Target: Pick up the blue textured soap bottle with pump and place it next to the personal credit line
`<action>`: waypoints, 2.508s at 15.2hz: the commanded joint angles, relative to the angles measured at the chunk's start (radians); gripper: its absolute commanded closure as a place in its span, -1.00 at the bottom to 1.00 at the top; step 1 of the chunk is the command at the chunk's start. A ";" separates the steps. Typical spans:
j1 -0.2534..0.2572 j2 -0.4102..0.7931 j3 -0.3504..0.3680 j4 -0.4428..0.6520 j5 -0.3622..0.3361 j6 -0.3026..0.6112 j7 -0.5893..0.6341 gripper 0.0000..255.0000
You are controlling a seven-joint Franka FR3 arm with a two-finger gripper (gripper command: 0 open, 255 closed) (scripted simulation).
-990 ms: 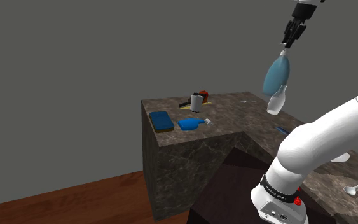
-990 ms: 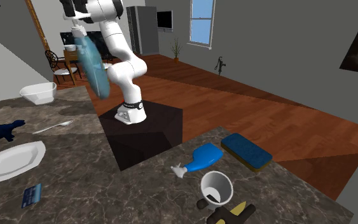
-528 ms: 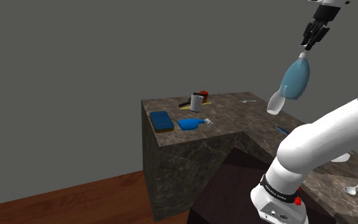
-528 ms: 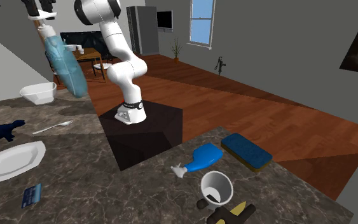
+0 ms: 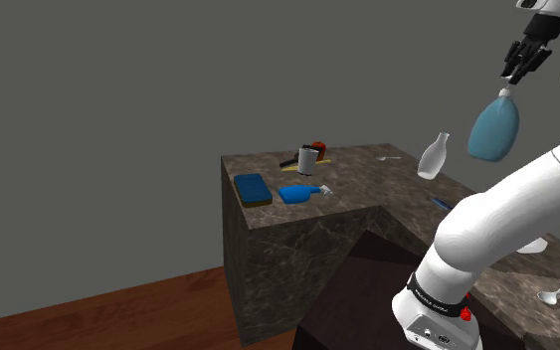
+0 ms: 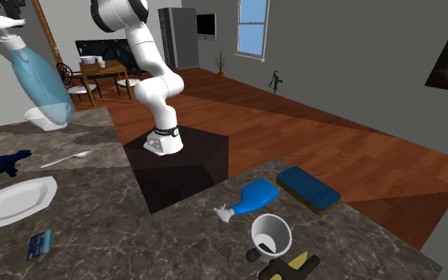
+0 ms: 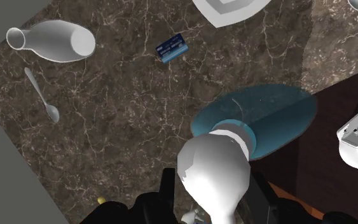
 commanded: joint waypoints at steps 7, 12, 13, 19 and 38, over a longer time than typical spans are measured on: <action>-0.055 -0.091 0.055 -0.186 -0.051 0.106 0.034 1.00; -0.081 -0.135 0.072 -0.289 -0.074 0.168 0.054 1.00; -0.086 -0.143 0.074 -0.309 -0.078 0.180 0.057 1.00; -0.110 -0.184 0.079 -0.419 -0.103 0.253 0.074 1.00; -0.157 -0.256 0.032 -0.707 -0.175 0.481 0.107 1.00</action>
